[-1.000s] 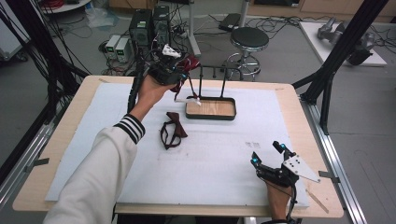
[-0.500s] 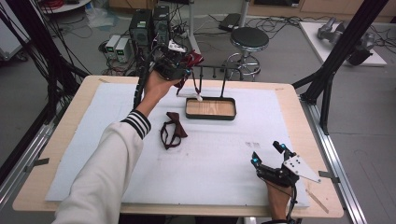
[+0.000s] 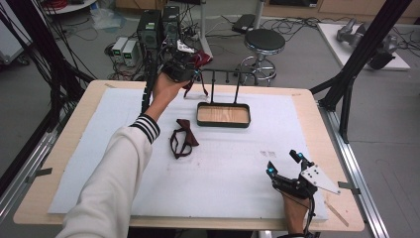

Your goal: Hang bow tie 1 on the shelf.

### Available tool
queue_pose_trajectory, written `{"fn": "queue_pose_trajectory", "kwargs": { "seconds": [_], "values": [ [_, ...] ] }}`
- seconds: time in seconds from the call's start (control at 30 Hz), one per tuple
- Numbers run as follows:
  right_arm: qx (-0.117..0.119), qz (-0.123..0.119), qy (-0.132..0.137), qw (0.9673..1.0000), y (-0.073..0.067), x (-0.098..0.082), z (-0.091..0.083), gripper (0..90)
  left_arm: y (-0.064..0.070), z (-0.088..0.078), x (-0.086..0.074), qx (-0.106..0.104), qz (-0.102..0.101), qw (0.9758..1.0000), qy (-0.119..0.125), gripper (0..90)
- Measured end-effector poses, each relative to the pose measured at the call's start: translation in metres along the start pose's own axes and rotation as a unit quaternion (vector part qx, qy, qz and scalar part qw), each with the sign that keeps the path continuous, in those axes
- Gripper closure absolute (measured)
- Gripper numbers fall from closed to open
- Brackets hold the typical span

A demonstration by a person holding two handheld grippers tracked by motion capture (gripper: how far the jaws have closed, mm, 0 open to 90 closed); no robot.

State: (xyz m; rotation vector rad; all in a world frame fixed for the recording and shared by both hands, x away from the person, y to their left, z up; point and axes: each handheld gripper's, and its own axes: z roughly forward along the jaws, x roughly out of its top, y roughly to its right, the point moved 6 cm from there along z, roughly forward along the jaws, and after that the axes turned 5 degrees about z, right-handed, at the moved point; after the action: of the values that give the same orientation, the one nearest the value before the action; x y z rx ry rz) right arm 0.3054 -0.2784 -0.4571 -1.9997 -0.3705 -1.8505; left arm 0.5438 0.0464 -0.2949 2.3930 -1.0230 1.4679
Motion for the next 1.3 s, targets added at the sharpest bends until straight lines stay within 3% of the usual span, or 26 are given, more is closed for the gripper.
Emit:
{"fn": "queue_pose_trajectory", "kwargs": {
  "seconds": [0.2,0.43,1.17,1.3],
  "values": [
    [-0.002,0.002,0.0,1.0,0.0,0.0,0.0,9.7,-0.005,0.004,-0.004,0.022,-0.006,0.9997,0.001,74.4],
    [-0.002,0.002,0.001,1.0,0.0,0.0,0.0,9.7,-0.013,0.005,-0.015,0.033,-0.02,0.9993,-0.001,74.3],
    [-0.004,-0.001,0.001,1.0,0.001,0.0,0.0,9.7,-0.016,0.004,-0.028,0.03,-0.027,0.9991,-0.01,70.3],
    [-0.004,0.001,0.001,1.0,0.0,0.0,0.0,9.7,-0.016,0.004,-0.029,0.031,-0.029,0.999,-0.012,64.1]
  ]
}}
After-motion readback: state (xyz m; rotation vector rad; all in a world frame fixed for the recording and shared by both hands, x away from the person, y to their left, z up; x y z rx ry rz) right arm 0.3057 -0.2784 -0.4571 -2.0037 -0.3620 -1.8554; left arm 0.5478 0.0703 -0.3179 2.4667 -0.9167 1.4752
